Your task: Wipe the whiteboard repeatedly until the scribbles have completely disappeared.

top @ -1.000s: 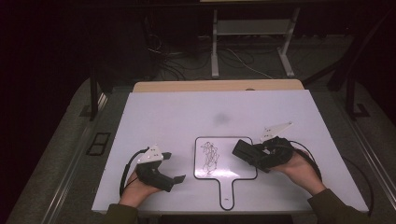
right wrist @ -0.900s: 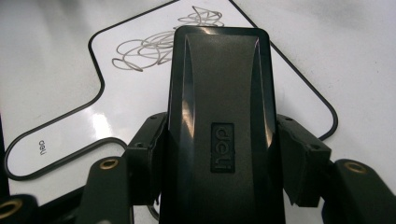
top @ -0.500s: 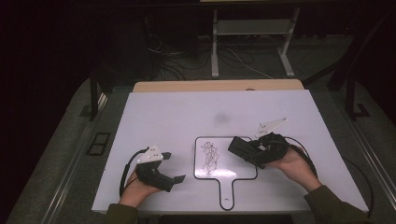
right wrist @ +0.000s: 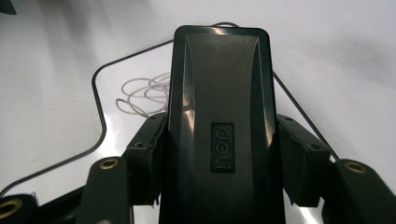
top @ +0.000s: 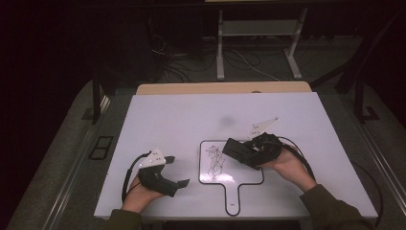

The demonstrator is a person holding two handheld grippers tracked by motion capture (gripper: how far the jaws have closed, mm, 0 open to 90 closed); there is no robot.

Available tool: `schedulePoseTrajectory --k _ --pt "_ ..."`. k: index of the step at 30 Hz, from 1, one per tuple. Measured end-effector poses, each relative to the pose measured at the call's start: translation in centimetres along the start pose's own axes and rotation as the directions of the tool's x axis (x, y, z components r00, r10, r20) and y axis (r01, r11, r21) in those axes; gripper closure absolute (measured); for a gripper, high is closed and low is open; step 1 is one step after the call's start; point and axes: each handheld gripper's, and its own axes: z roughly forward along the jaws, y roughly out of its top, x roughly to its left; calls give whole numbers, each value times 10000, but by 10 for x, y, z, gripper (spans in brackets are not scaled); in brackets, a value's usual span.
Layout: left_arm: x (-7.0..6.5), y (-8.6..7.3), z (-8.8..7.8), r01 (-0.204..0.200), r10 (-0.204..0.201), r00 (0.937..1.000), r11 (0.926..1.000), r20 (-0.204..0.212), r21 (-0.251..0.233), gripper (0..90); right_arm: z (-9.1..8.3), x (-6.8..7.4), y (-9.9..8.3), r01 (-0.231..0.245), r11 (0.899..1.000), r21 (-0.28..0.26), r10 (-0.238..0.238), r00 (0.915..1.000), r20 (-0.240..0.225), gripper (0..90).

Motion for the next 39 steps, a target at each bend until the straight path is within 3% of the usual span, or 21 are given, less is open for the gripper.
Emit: schedulePoseTrajectory --k 7,25,39 --pt "1 -2 -2 59 -59 10000 10000 -45 -30 0 13 1 14 333 9994 117 -332 9994 -77 388" --pt "1 -2 -3 78 -78 10000 10000 -22 -33 0 51 -4 33 526 9961 702 -524 9986 -40 388" --pt "2 -2 -3 51 -51 10000 10000 -3 -6 0 70 -7 41 743 9931 913 -752 9971 64 388"
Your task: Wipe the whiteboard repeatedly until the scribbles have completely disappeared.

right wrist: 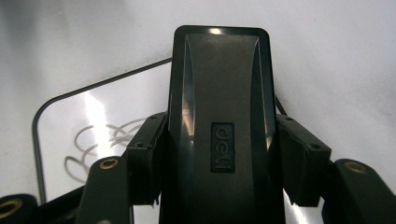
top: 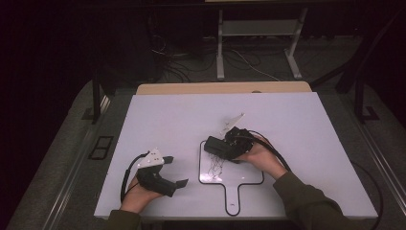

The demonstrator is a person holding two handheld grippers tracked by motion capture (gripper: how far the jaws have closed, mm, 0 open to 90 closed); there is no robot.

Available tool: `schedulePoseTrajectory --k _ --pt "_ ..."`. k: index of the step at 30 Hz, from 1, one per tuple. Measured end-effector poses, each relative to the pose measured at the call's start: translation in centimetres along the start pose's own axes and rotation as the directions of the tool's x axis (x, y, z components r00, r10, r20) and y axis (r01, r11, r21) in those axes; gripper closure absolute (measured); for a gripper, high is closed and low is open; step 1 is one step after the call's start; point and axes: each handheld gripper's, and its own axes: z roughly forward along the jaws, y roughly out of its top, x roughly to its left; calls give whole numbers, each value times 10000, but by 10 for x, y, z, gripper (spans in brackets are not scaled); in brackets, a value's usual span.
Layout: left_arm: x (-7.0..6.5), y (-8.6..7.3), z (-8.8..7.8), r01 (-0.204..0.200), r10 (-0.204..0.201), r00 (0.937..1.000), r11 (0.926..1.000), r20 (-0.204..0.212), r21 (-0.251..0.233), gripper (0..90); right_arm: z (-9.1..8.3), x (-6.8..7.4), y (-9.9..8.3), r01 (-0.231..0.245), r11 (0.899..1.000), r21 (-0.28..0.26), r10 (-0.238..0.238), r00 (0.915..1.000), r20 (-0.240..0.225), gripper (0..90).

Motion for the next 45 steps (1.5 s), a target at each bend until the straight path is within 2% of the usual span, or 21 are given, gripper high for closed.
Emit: schedulePoseTrajectory --k 11,16,17,26,27,30,36,37,45 --pt "0 0 0 -14 14 10000 10000 -17 23 0 14 -3 8 101 9998 189 -103 9999 78 388" --pt "0 -1 0 19 -19 10000 10000 -15 43 0 20 -2 9 262 9988 411 -275 9992 305 387" --pt "0 -1 0 25 -25 10000 10000 -21 12 0 21 -3 9 474 9976 505 -497 9977 455 388" --pt "0 -1 0 14 -14 10000 10000 -4 48 0 21 0 9 408 9980 476 -427 9983 386 388" --pt "0 -1 0 16 -16 10000 10000 1 48 0 21 0 9 534 9970 552 -561 9973 477 388" --pt "0 -1 0 9 -9 10000 10000 7 52 0 21 3 9 431 9977 530 -454 9981 420 388" --pt "-1 -1 1 6 -6 10000 10000 6 40 0 21 8 10 625 9962 611 -653 9969 449 388" --pt "-1 -1 1 0 0 10000 10000 11 45 0 21 8 10 774 9949 642 -806 9956 480 388" --pt "-1 -1 1 -13 13 10000 10000 6 42 0 20 15 10 830 9939 732 -862 9954 410 388"
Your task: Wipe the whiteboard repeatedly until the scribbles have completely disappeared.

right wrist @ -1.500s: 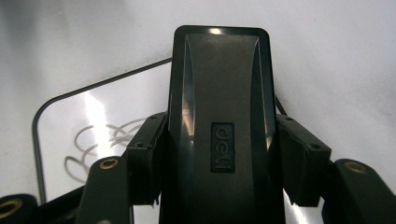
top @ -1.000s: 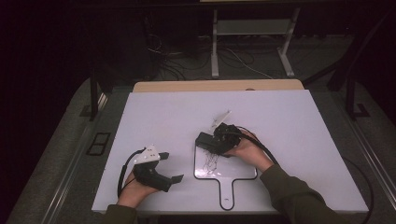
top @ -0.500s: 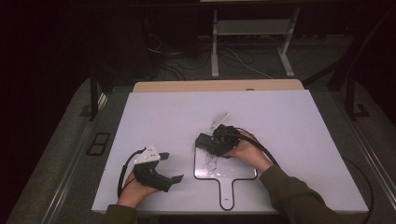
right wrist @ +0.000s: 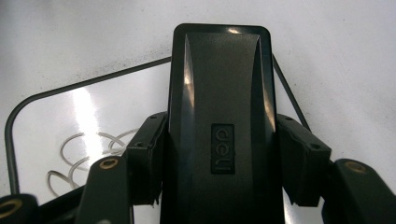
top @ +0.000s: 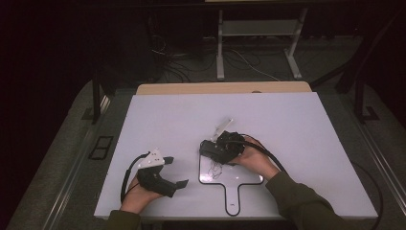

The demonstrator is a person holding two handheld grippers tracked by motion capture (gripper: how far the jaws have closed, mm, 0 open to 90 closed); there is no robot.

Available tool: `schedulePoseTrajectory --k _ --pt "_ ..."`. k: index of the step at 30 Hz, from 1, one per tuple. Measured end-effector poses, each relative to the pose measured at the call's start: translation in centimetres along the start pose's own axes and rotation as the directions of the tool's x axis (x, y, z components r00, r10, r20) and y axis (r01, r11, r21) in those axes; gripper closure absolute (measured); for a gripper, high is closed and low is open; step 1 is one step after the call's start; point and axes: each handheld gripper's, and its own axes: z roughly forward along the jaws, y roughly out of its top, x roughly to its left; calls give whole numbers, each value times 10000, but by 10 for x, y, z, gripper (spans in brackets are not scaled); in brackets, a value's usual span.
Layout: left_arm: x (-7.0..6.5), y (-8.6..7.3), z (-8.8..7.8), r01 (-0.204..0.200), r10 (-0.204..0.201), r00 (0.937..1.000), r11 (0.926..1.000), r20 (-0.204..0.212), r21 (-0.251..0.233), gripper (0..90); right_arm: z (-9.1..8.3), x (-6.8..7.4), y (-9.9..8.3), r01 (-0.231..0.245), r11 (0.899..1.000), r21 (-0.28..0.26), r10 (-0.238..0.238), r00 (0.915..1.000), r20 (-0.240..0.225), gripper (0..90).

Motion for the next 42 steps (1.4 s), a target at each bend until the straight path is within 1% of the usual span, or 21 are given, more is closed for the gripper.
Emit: schedulePoseTrajectory --k 3,5,7,9,10,11,12,17,18,19,20,23,25,27,30,31,33,36,38,39,42 --pt "0 0 0 -2 2 10000 10000 -10 0 0 0 0 0 -32 10000 -13 32 10000 -85 388" --pt "0 0 0 -6 6 10000 10000 -10 -12 0 0 -2 -1 32 10000 30 -32 10000 -37 388" --pt "0 0 -1 1 -1 10000 10000 -12 -17 0 -1 -2 -1 -116 9999 48 116 9999 -80 388" --pt "0 0 -1 -8 8 10000 10000 -27 -8 0 -2 -5 -2 12 9999 103 -13 10000 19 388" --pt "0 -1 -1 7 -7 10000 10000 -34 -21 0 -2 -4 -3 -146 9999 65 147 9999 -57 388" --pt "0 0 -1 -2 2 10000 10000 -37 -18 0 -3 -5 -3 -162 9998 90 162 9999 -39 388" --pt "0 -1 -1 -2 2 10000 10000 -40 -19 0 -3 -7 -4 -43 9999 144 41 10000 80 388" --pt "0 -1 -1 1 -1 10000 10000 -43 -14 0 -6 -11 -8 -136 9997 183 132 9997 197 387" --pt "0 -1 -1 5 -5 10000 10000 -45 -14 0 -6 -11 -9 -306 9994 154 305 9995 99 387" --pt "0 -1 -1 3 -3 10000 10000 -42 -15 0 -7 -11 -9 -348 9993 145 346 9993 103 388" --pt "0 -1 -1 0 0 10000 10000 -42 -14 0 -7 -12 -10 -249 9995 170 246 9996 171 387" --pt "0 0 -1 -15 15 10000 10000 -26 3 0 -7 -10 -9 -122 9997 224 115 9995 290 387" --pt "-1 0 -1 -1 1 10000 10000 -20 4 0 -7 -7 -9 -231 9996 183 229 9997 131 388" --pt "-1 0 -1 -17 17 10000 10000 -15 -9 0 -7 -7 -9 -80 9997 216 76 9998 168 388" --pt "-1 0 -1 -12 12 10000 10000 -20 -14 0 -7 -4 -9 -116 9998 171 116 9999 26 388" --pt "-1 0 -1 -7 7 10000 10000 -23 -22 0 -7 -4 -9 -38 9998 219 37 10000 50 388" --pt "-1 0 -1 -7 7 10000 10000 -24 -11 0 -7 -1 -8 -63 9997 222 63 10000 11 387" --pt "-1 0 -1 -9 9 10000 10000 -15 -17 0 -7 1 -7 123 9995 277 -124 9999 44 388" --pt "-1 0 -1 -1 1 10000 10000 -20 -21 0 -7 5 -6 49 9997 227 -47 10000 -87 387" --pt "-1 0 -1 -7 7 10000 10000 -25 -9 0 -7 5 -6 206 9994 293 -205 9998 -32 388" --pt "-1 0 -1 -23 23 10000 10000 -11 4 0 -7 8 -6 254 9992 299 -252 9997 -71 388"
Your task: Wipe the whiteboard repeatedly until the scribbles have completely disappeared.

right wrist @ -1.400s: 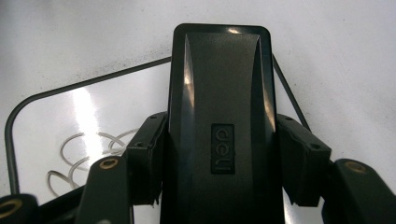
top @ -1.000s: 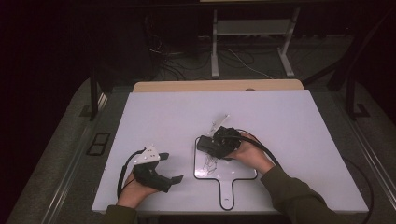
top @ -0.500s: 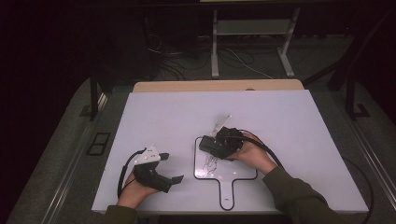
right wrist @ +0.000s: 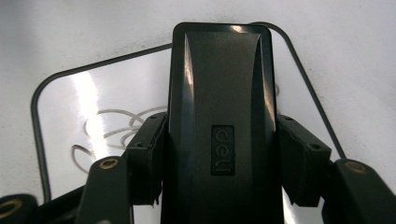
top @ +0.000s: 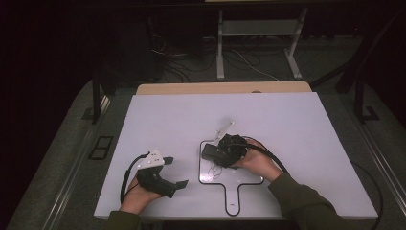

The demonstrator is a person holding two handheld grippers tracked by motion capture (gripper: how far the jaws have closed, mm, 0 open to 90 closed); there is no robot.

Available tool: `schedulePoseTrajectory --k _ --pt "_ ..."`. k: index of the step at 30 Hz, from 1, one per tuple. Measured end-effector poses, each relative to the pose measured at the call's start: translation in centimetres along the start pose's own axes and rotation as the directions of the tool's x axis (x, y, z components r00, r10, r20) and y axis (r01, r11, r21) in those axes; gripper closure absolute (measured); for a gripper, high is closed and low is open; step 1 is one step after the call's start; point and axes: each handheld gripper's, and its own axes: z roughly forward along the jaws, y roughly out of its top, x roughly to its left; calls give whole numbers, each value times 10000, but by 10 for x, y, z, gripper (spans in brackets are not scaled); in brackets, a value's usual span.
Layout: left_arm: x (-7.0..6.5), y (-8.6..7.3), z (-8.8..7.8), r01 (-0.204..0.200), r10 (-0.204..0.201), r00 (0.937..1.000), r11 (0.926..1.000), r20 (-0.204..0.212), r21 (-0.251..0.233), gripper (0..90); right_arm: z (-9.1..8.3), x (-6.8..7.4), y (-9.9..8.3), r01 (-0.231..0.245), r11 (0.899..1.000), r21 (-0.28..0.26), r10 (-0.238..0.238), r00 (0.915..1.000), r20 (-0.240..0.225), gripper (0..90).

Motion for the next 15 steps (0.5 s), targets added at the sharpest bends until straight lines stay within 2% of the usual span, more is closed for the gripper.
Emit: schedulePoseTrajectory --k 2,9,10,11,15 --pt "0 0 0 -1 1 10000 10000 3 -3 0 0 2 1 -41 10000 -61 40 9999 -149 388" --pt "0 0 0 5 -5 10000 10000 -6 -14 0 0 7 2 221 9998 17 -221 9996 -155 388" --pt "0 0 0 16 -16 10000 10000 -7 -24 0 0 9 2 88 10000 -20 -88 9997 -245 388" --pt "0 0 0 21 -21 10000 10000 -11 -54 0 0 8 2 223 9997 46 -222 9997 -143 388" --pt "0 0 0 27 -27 10000 10000 -14 -61 0 -2 9 0 120 9999 34 -118 9995 -301 388"
